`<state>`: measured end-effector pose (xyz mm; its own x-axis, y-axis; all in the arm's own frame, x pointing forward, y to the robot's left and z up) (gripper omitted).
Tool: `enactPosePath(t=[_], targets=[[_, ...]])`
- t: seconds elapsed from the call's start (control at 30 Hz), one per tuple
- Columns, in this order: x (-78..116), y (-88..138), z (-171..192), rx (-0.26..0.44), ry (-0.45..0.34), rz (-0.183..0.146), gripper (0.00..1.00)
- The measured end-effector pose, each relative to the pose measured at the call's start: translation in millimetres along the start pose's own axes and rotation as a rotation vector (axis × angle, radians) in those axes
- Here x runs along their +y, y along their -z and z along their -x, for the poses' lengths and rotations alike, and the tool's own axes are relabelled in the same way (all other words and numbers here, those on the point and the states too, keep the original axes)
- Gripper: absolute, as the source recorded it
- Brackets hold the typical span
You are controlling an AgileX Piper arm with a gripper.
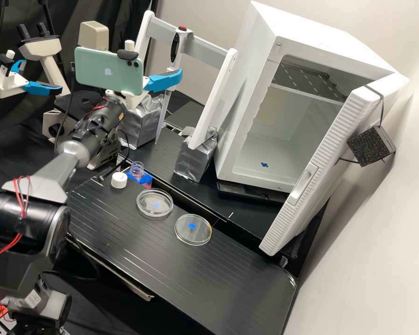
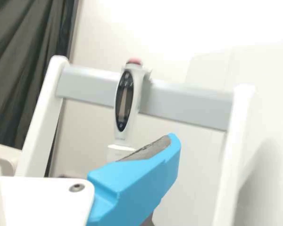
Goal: Use the pipette
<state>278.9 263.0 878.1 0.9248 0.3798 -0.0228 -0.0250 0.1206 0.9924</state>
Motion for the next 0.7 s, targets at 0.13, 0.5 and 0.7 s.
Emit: enactPosePath(t=[0.13, 0.5, 0.7], targets=[[-1.1, -11, -23, -0.053, 0.056, -0.001, 1.00], [13.9, -27, -53, -0.132, 0.040, -0.015, 1.00], [13.5, -27, -61, -0.136, 0.047, 0.002, 0.00]])
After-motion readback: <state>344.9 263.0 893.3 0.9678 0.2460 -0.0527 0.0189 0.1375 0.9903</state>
